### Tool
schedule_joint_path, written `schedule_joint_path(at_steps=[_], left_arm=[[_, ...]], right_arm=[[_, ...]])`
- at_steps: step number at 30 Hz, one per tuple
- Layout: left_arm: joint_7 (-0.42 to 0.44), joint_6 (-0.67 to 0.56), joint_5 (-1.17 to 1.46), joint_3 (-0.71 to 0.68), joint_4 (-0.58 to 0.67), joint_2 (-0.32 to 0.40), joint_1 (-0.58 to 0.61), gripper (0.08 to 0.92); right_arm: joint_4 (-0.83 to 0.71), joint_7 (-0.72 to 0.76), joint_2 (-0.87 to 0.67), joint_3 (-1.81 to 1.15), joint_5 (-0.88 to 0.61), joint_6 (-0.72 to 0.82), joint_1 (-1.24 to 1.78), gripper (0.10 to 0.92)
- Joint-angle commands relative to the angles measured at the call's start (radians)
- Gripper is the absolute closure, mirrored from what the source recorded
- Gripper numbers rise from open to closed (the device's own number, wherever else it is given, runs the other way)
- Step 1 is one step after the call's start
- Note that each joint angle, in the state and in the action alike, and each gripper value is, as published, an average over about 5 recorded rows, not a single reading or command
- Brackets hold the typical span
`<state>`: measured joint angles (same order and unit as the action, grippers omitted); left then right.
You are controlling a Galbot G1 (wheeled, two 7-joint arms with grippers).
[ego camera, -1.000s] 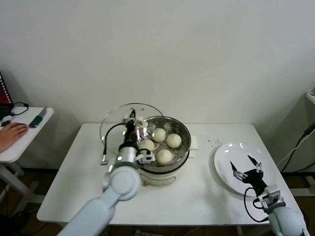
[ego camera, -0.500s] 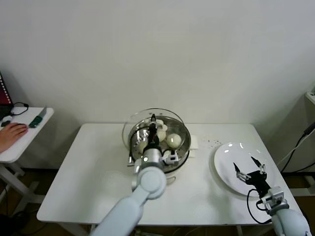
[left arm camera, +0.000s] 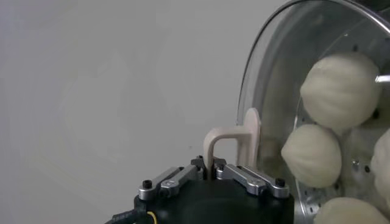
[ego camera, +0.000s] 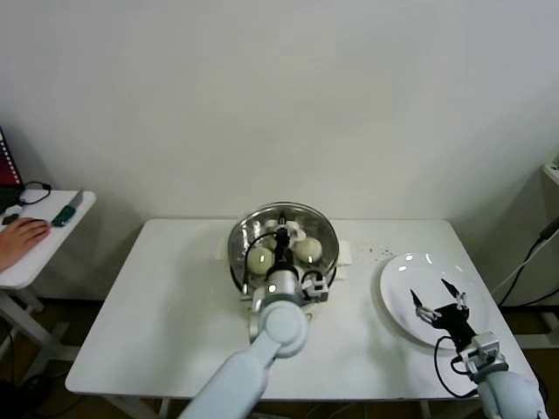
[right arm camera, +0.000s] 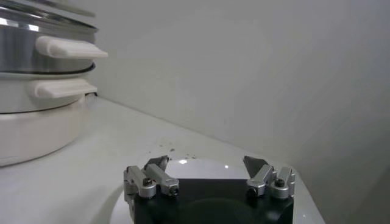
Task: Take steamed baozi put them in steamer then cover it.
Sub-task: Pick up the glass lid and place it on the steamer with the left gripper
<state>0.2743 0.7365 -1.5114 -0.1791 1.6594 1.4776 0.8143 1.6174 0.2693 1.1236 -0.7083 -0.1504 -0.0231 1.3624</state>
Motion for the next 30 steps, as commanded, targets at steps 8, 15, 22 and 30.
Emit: schedule_joint_path(at_steps=[8,15,22,30], left_arm=[[-0.033,0.049,0.009,-0.011,-0.052,0.021,-0.009,0.850],[-0.034,0.049,0.000,-0.004,-0.055,0.005,-0.007,0.850],[-0.034,0.049,0.003,-0.005,-0.056,0.011,0.003,0.850],[-0.036,0.049,0.026,-0.002,-0.055,0.004,0.000,0.850]], right_arm=[[0.004,0.009,0.006,-0.001,0.001,-0.003,0.001,0.203],[0.003,0.013,0.008,-0.001,0.002,-0.004,0.001,0.203],[0.003,0.016,0.014,0.002,0.007,-0.005,-0.001,0.203],[0.004,0.024,0.015,0.000,0.003,-0.005,0.001,0.203]])
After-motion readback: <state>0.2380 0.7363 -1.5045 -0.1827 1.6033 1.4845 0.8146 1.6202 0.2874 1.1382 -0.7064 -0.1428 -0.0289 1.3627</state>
